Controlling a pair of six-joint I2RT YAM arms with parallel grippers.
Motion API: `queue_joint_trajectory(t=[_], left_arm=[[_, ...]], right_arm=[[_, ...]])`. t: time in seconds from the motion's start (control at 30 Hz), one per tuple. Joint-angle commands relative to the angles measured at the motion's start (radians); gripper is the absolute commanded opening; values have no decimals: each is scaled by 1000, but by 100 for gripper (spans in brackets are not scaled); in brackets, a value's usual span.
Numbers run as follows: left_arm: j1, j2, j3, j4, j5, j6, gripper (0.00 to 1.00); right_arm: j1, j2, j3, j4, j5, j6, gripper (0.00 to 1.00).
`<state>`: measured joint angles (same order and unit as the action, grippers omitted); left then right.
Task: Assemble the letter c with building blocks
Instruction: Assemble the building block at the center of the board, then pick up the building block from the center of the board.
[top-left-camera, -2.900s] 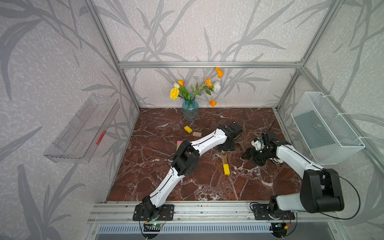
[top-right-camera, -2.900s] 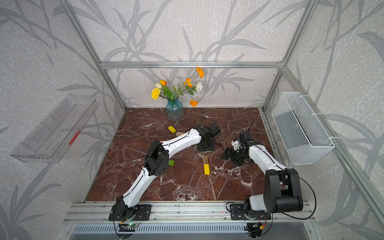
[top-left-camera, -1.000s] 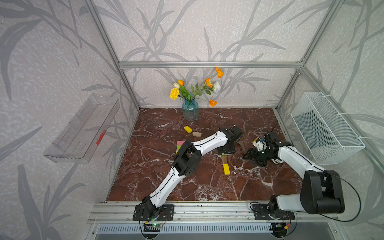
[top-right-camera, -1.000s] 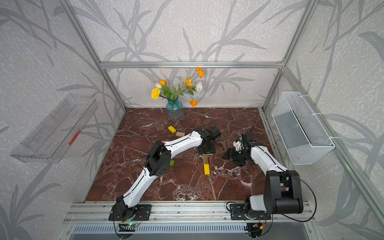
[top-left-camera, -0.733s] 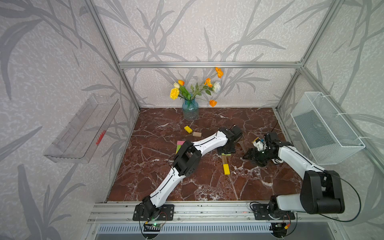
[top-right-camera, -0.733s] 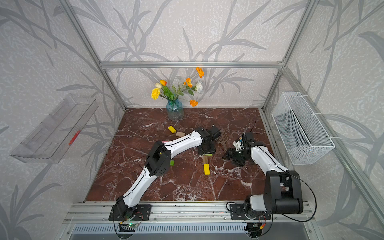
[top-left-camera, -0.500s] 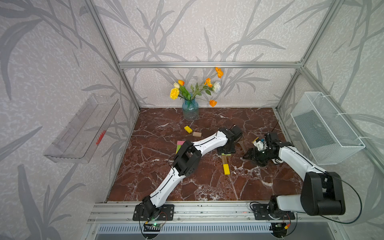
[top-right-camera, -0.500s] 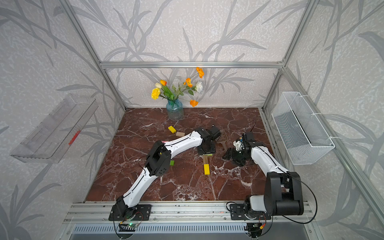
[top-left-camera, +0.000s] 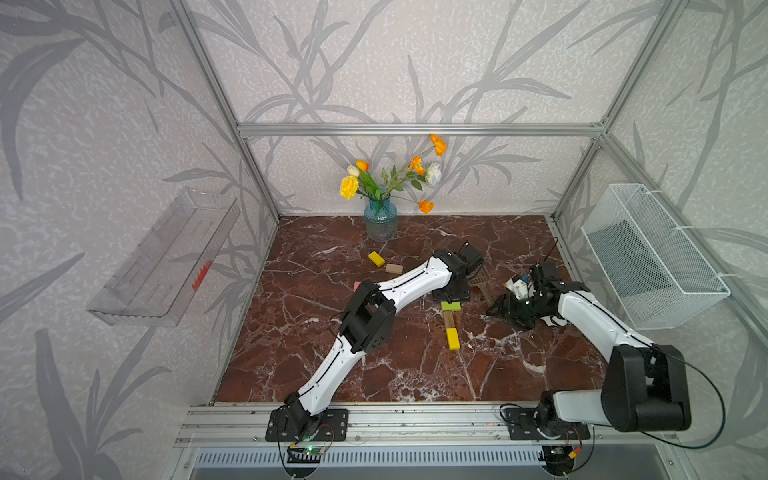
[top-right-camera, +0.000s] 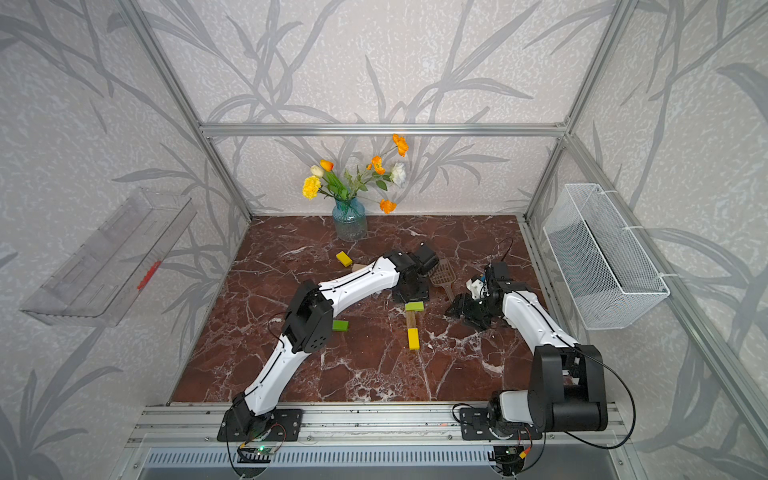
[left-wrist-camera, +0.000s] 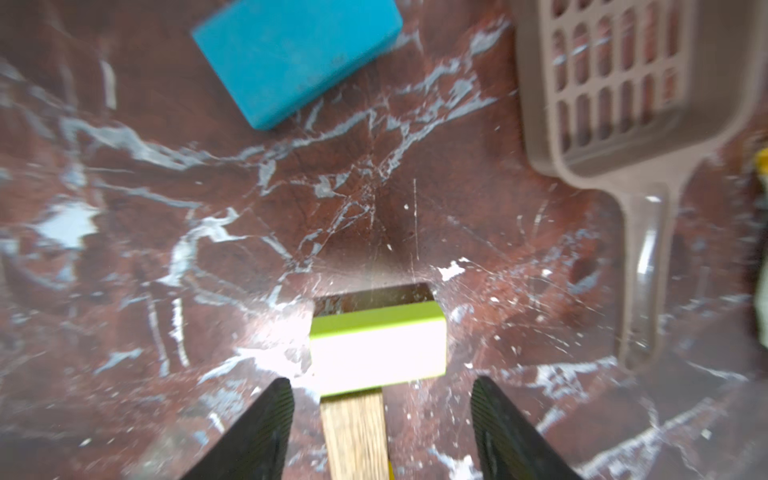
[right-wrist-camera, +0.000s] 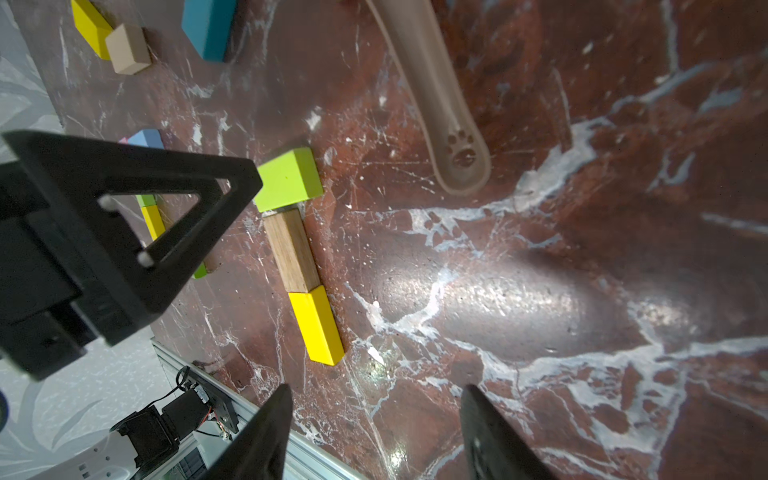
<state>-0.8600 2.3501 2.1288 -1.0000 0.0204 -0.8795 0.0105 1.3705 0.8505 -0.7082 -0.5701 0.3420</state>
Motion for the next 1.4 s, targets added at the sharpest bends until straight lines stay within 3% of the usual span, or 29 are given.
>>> queue_joint_trajectory(t=[0.0, 0.47, 0.9, 1.13, 1.37], left_arm=[[14, -95, -34, -11, -8, 40, 69], [150, -404, -434, 157, 106, 161, 66], [320, -669, -854, 482, 437, 205, 66], [396, -740, -969, 575, 540, 271, 66], [479, -780, -1037, 621, 625, 283, 66]], right_arm=[[22, 16, 69, -6, -8, -19, 64], [237, 265, 372, 38, 146, -92, 64], [399, 578, 704, 29, 402, -252, 73], [452, 756, 889, -38, 478, -272, 85], [469, 857, 1000, -92, 538, -301, 88]])
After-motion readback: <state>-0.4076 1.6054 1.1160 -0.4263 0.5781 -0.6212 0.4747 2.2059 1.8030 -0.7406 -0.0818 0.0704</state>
